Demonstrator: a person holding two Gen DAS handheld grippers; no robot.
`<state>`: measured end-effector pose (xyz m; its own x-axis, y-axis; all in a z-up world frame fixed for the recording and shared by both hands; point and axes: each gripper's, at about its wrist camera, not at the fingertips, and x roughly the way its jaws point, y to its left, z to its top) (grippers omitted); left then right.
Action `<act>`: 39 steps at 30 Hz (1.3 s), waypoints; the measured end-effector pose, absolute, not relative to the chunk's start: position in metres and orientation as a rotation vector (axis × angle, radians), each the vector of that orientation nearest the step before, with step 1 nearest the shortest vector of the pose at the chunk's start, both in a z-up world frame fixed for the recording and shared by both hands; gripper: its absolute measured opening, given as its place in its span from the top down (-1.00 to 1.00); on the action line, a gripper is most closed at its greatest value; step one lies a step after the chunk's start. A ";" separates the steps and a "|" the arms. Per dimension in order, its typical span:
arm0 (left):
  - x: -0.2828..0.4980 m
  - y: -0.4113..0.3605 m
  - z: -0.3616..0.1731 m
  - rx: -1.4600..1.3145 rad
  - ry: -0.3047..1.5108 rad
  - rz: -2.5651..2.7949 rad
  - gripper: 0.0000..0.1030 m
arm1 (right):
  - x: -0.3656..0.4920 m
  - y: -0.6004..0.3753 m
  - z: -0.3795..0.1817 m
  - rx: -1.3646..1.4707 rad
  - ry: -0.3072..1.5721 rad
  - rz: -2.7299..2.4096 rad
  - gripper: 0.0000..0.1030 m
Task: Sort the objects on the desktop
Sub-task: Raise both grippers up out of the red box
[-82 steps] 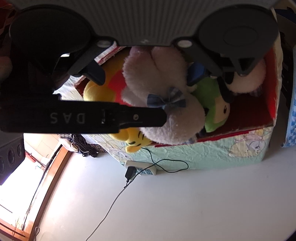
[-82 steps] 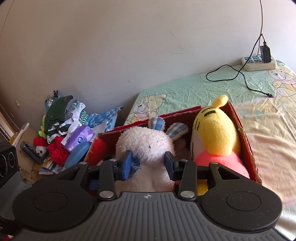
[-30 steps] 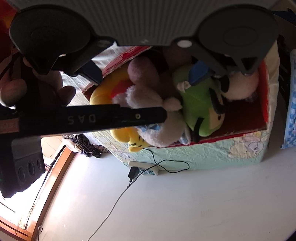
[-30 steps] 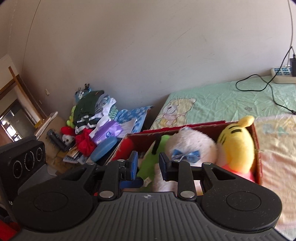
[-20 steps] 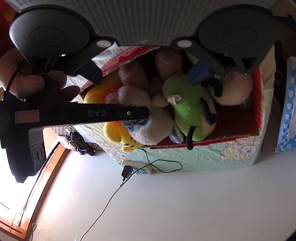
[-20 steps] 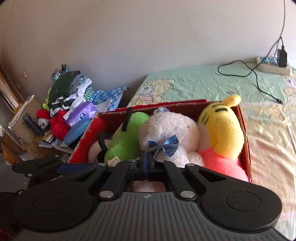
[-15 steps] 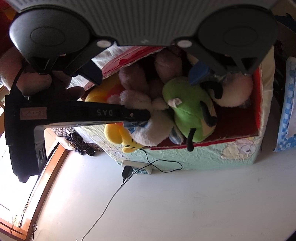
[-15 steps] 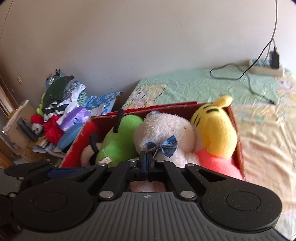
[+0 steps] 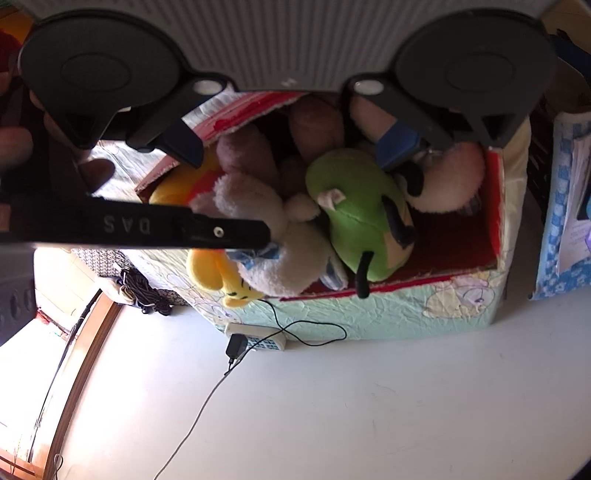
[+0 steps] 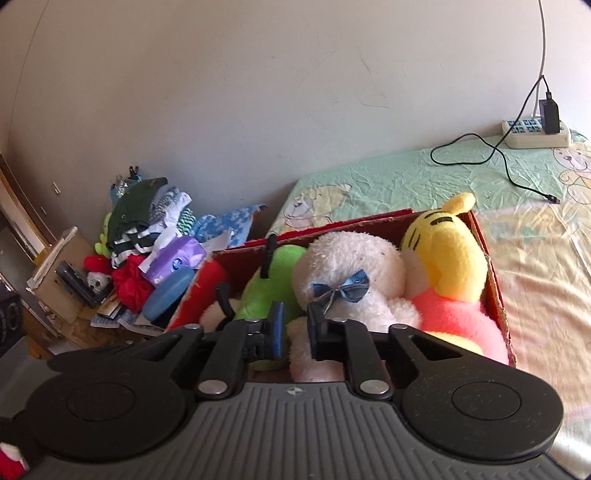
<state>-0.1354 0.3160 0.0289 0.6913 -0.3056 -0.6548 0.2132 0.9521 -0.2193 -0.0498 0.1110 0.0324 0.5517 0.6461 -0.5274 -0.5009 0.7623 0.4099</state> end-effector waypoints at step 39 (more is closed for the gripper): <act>-0.133 0.271 0.027 -0.077 0.901 0.147 -0.98 | -0.076 0.084 0.039 0.140 0.722 0.655 0.68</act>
